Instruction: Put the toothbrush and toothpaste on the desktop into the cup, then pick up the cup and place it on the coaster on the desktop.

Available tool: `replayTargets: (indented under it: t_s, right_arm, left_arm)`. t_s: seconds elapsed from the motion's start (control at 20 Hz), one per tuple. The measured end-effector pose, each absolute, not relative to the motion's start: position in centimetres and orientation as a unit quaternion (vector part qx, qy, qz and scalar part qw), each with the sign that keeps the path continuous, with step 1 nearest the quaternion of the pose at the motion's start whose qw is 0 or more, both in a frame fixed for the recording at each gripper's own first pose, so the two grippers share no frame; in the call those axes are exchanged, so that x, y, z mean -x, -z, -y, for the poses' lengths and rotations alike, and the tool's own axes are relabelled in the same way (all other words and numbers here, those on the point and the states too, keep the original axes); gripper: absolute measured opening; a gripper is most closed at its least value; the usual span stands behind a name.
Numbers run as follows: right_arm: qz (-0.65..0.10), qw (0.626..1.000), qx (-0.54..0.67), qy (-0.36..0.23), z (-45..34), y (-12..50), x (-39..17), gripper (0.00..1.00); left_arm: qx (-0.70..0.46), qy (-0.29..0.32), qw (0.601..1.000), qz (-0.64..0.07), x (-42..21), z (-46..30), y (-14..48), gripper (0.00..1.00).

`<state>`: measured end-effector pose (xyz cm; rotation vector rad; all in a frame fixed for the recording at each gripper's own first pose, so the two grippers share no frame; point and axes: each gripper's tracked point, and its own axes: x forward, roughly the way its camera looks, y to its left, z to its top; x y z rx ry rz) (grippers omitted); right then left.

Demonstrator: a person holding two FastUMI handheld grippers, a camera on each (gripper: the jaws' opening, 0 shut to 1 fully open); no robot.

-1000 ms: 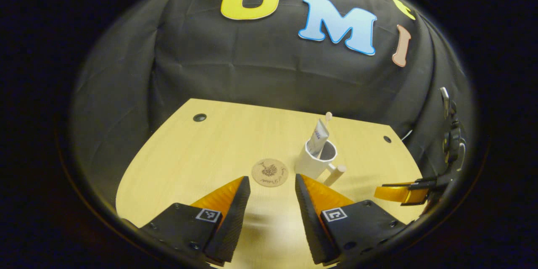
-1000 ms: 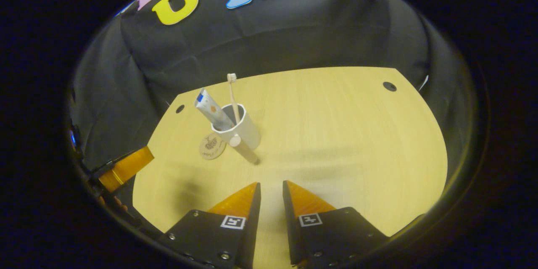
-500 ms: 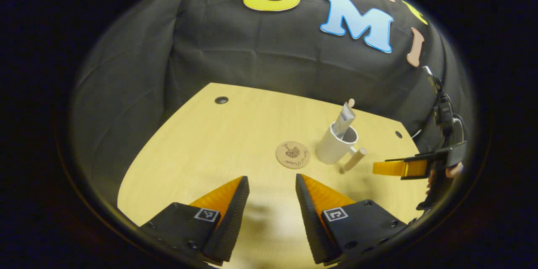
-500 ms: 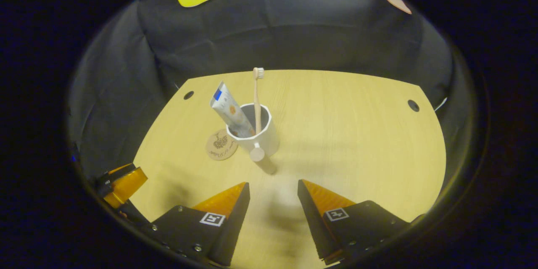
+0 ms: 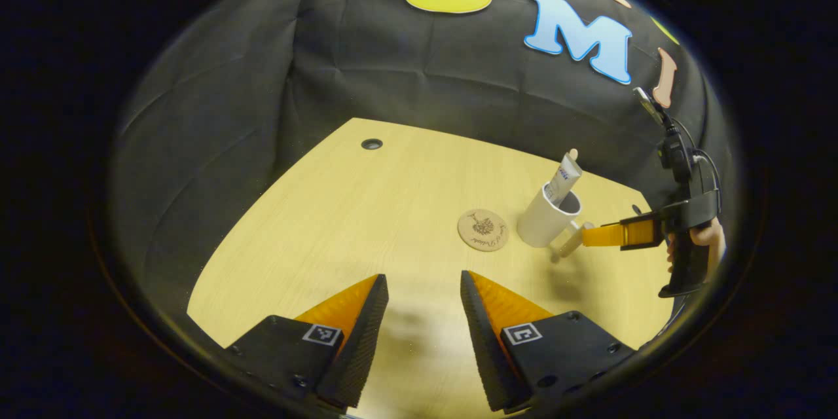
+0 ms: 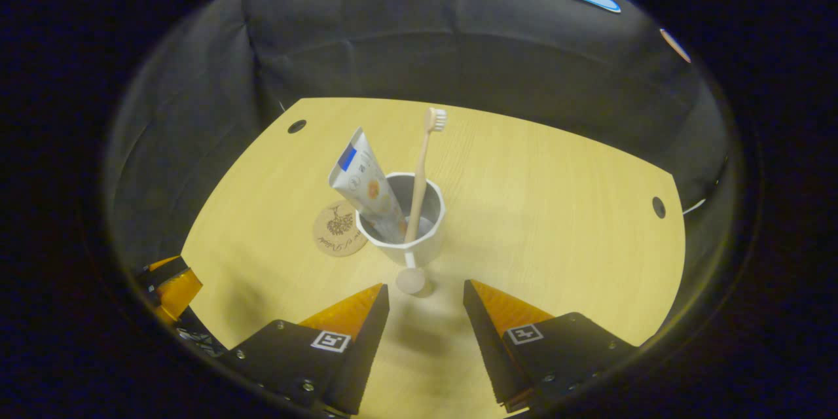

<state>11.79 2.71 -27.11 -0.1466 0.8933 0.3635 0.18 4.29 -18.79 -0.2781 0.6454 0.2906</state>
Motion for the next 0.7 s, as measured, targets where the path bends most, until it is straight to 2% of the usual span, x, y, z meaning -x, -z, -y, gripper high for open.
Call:
replayTargets:
  t_s: [0.35, 0.45, 0.5, 0.65, 0.7]
  right_arm:
    - [-0.447, 0.868, 0.099, -0.192, -4.3, 29.8, -13.3, 0.71]
    - [-0.451, 0.865, 0.103, -0.195, -4.5, 30.4, -13.8, 0.62]
    - [-0.453, 0.864, 0.104, -0.195, -4.6, 30.7, -14.0, 0.68]
    - [-0.459, 0.860, 0.108, -0.195, -4.8, 31.3, -14.6, 0.66]
    - [-0.459, 0.860, 0.106, -0.197, -4.9, 31.5, -14.7, 0.60]
  left_arm:
    - [0.139, -0.163, 0.920, -0.328, 1.3, -5.4, 19.6, 0.75]
    - [0.142, -0.169, 0.917, -0.331, 1.7, -5.6, 19.8, 0.75]
    - [0.144, -0.172, 0.916, -0.332, 1.7, -5.8, 19.8, 0.75]
    - [0.145, -0.177, 0.914, -0.335, 1.8, -6.1, 20.1, 0.75]
    - [0.145, -0.178, 0.913, -0.337, 1.8, -6.1, 20.2, 0.75]
